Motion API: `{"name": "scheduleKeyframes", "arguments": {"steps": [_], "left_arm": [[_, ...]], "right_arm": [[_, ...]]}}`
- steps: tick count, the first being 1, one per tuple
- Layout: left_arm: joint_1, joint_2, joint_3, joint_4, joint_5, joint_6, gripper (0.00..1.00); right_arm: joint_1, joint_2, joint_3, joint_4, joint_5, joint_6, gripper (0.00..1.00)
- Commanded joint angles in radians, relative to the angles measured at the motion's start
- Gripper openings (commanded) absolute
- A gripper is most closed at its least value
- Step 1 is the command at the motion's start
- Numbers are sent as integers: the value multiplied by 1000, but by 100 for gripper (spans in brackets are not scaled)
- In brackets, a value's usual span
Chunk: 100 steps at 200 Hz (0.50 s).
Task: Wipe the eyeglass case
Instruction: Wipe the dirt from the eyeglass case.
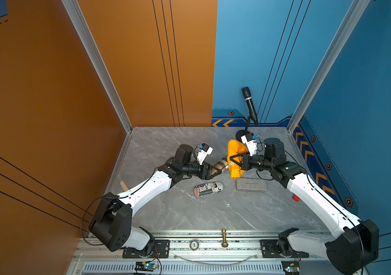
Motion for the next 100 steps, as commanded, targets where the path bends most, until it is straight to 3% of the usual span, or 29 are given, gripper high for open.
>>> {"name": "scheduleKeyframes", "arguments": {"steps": [1, 49, 84, 100], "left_arm": [[-16, -90, 20, 44, 164, 66, 41], [-40, -128, 114, -289, -27, 259, 40], [-136, -112, 217, -482, -299, 456, 39], [-218, -104, 255, -526, -517, 564, 39]], "right_arm": [[-55, -33, -6, -23, 87, 30, 0], [-86, -25, 183, -225, 69, 59, 0], [-82, 22, 324, -371, 62, 70, 0], [-79, 45, 360, -419, 60, 62, 0]]}}
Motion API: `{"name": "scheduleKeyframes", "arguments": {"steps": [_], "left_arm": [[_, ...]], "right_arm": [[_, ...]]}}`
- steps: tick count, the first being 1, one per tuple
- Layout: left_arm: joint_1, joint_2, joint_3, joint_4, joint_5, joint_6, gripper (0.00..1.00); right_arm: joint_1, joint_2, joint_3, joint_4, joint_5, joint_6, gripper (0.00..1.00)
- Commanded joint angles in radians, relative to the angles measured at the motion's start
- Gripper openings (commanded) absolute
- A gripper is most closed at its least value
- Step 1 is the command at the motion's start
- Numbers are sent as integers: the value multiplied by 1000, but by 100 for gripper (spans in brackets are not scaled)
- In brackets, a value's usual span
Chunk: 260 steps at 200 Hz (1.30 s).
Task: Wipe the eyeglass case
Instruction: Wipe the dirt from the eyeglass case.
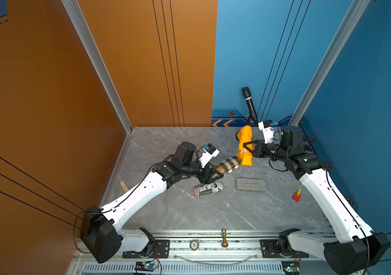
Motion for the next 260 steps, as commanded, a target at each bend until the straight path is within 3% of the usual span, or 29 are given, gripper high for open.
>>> {"name": "scheduleKeyframes", "arguments": {"steps": [1, 38, 68, 98, 135, 161, 198, 231, 260], "left_arm": [[-97, 5, 71, -150, -326, 223, 39], [-277, 30, 39, -87, -849, 489, 39], [-363, 31, -65, 101, -1092, 693, 38], [-413, -27, -202, 348, -1124, 821, 38], [-457, -55, -294, 506, -1123, 954, 40], [-476, -38, -308, 586, -1181, 1012, 39], [-526, 60, -365, 888, -1353, 1308, 37], [-520, 127, -384, 1092, -1419, 1425, 37], [-509, 115, -397, 1112, -1426, 1421, 37]], "right_arm": [[4, 36, 64, -140, 2, 5, 0], [4, 73, 96, -191, 5, -11, 0], [17, 100, 156, -226, 3, -21, 0], [58, 127, 212, -262, 21, -23, 0], [192, 146, 229, -267, 55, -4, 0], [253, 195, 239, -288, 46, -13, 0], [308, 288, 284, -306, -14, -33, 0], [241, 352, 194, -325, -109, -58, 0], [129, 291, 108, -412, -49, -142, 0]]}}
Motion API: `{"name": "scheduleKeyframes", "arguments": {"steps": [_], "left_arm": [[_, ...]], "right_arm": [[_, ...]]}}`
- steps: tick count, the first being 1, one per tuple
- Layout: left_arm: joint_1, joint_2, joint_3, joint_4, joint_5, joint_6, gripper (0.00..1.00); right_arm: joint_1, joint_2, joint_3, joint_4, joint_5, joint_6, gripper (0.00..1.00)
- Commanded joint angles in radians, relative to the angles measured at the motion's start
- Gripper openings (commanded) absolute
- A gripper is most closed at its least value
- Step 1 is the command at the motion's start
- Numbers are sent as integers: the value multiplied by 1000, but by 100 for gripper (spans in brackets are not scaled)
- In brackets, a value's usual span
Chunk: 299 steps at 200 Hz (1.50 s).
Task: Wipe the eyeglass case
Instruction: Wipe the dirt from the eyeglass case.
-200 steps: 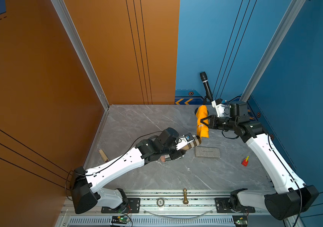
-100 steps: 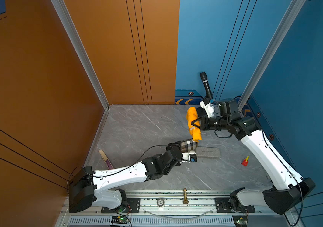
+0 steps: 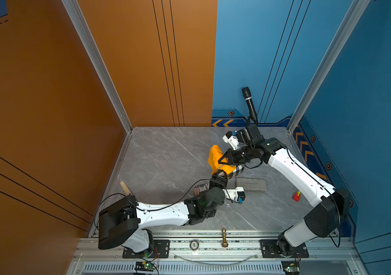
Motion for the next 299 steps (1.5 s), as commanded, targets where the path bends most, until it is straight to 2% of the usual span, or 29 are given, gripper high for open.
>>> {"name": "scheduleKeyframes", "arguments": {"steps": [1, 17, 31, 74, 103, 125, 152, 179, 200, 228, 264, 299], "left_arm": [[11, -28, 1, 174, -85, 45, 37], [17, -36, 0, 141, -79, 16, 37], [17, -42, 6, 88, -66, -24, 38], [36, -64, 81, -245, 28, -280, 38], [51, -71, 91, -295, 36, -369, 38], [67, -89, 81, -299, 35, -406, 38], [83, -119, 68, -296, 10, -414, 38], [105, -169, 61, -377, 31, -474, 38], [113, -203, 61, -459, 77, -531, 38], [117, -216, 78, -567, 155, -576, 39], [133, -214, 122, -619, 233, -618, 39], [140, -215, 143, -618, 315, -663, 39]], "right_arm": [[-86, -58, -56, -136, 19, -92, 0], [-125, -88, -71, -166, 35, -119, 0], [-117, -99, -68, -164, 37, -114, 0], [77, -47, 3, -99, 76, -50, 0], [132, -33, -20, -60, 60, -22, 0], [99, -41, -82, -46, 43, -22, 0], [-10, -95, -186, -50, 14, -43, 0], [-125, -178, -253, -94, 7, -85, 0], [-173, -233, -264, -103, 0, -103, 0], [-176, -262, -233, -76, -49, -113, 0], [-140, -236, -226, -20, -110, -93, 0], [-113, -242, -267, 165, -173, 22, 0]]}}
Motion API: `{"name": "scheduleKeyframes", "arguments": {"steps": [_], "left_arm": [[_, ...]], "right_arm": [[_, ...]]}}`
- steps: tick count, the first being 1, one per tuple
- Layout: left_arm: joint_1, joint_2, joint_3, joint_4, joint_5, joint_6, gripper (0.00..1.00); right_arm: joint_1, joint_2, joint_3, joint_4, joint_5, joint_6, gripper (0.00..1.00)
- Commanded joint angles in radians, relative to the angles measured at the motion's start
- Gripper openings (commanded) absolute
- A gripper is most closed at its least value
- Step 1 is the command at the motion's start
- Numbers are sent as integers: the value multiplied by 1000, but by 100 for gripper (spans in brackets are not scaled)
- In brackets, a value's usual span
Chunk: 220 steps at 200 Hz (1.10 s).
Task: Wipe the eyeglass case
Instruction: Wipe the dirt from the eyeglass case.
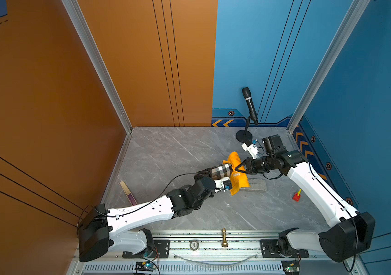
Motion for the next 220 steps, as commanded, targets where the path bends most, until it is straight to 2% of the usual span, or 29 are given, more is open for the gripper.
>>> {"name": "scheduleKeyframes", "arguments": {"steps": [1, 29, 61, 93, 122, 172, 220], "left_arm": [[9, -6, 47, 6, 98, -66, 39], [6, -36, 34, 14, 148, -118, 40], [21, -103, 2, 35, 159, -156, 40], [84, -156, -4, 1, 209, -189, 40], [120, -164, 4, -16, 276, -211, 40], [78, -129, 16, -76, 366, -257, 40], [40, -121, 23, -57, 352, -266, 40]], "right_arm": [[18, -1, -14, 147, -79, 70, 0], [1, 4, -22, 231, -81, 108, 0], [-21, 2, -44, 241, -93, 103, 0], [-24, -13, -76, 268, -152, 115, 0], [9, -15, -79, 266, -155, 119, 0], [-1, 11, -23, 302, -185, 128, 0], [8, 77, 26, 358, -211, 155, 0]]}}
